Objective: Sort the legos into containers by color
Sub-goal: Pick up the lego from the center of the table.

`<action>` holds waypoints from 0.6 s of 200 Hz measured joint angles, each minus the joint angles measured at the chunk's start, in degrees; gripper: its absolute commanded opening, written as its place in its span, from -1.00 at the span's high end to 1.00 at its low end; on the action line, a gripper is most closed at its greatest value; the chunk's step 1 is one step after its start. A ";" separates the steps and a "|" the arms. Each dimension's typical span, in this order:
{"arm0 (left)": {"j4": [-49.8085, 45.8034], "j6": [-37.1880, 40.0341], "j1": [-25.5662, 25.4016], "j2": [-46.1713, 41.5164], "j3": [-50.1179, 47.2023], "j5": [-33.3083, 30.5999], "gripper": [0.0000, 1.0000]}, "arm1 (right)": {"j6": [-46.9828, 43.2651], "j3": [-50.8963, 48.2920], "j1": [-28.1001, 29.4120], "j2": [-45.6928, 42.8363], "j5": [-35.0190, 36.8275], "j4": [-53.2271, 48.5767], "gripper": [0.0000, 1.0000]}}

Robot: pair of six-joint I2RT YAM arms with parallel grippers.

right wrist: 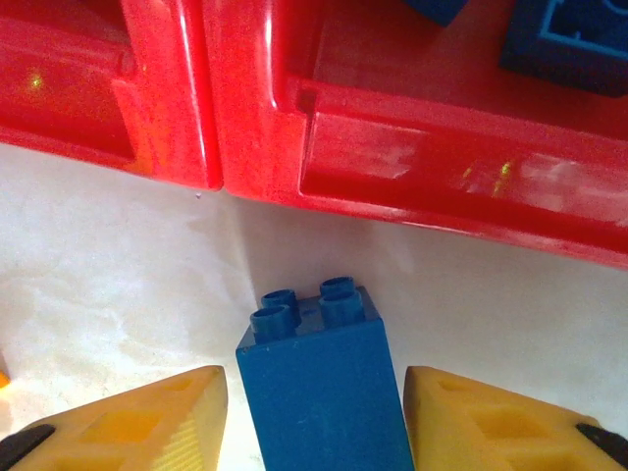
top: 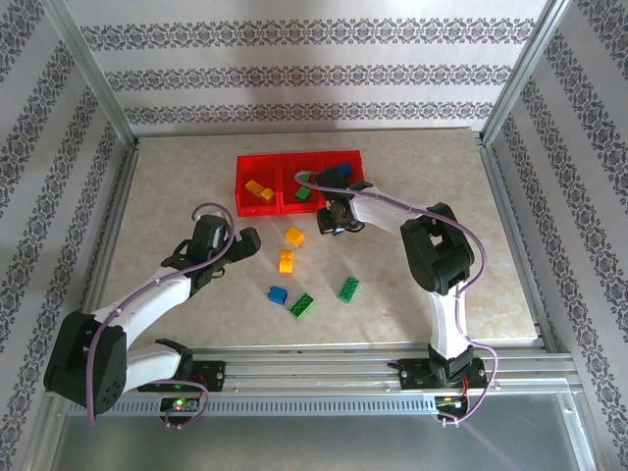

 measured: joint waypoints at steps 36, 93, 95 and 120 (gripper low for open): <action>0.00 -0.09 0.00 0.11 0.00 0.00 -0.99 | 0.07 0.09 0.00 1.40 -0.26 0.00 0.07; 0.00 -0.26 0.00 0.22 0.00 -0.02 -0.99 | 0.68 1.25 0.00 3.15 -0.92 -0.20 0.28; 0.00 -0.26 0.00 0.22 0.00 -0.02 -0.99 | 0.85 1.27 0.00 3.17 -0.94 -0.20 0.29; 0.00 -0.26 0.00 0.22 0.00 -0.04 -0.99 | 1.05 1.40 0.26 3.19 -0.90 -0.39 0.37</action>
